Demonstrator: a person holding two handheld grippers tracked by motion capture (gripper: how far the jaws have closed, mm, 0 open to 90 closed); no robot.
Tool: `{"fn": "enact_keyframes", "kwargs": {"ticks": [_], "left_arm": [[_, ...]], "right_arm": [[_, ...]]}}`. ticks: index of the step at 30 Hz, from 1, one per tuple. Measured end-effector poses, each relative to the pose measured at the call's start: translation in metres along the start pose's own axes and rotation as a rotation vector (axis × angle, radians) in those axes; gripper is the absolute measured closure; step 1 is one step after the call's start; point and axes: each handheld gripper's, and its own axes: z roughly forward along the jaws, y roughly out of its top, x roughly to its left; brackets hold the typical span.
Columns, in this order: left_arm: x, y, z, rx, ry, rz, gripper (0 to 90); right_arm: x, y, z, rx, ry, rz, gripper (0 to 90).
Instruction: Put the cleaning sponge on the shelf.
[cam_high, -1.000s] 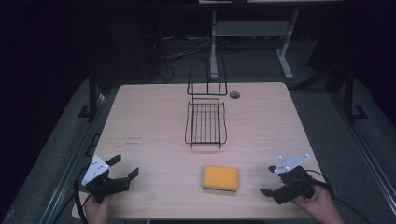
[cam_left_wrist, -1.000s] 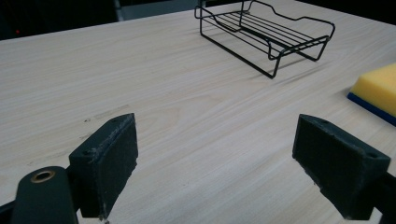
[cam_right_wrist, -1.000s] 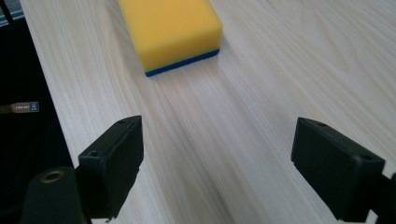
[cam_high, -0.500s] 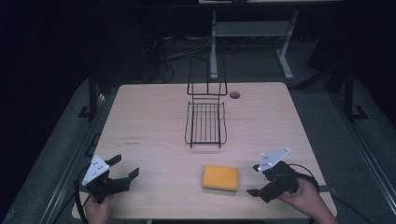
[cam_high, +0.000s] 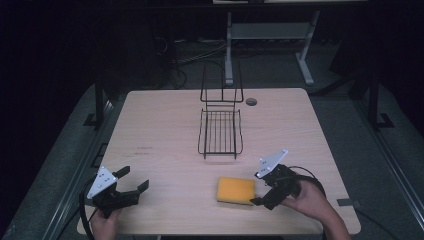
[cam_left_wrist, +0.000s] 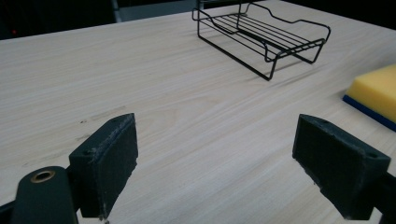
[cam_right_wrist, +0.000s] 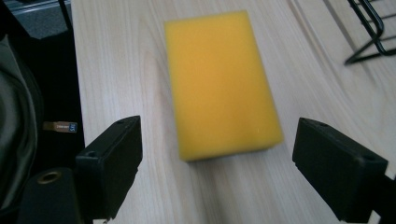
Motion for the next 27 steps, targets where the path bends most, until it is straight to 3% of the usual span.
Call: {"fn": "enact_keyframes", "kwargs": {"ticks": [11,27], "left_arm": [[0.0,0.001,0.0,-0.001,0.0,-0.001,13.4],[0.0,0.001,0.0,-0.002,-0.001,0.004,13.4]], "right_arm": [[-0.005,0.024,0.021,0.031,0.045,-0.039,15.5],[-0.01,0.032,0.036,0.053,0.063,-0.046,15.5]]}}
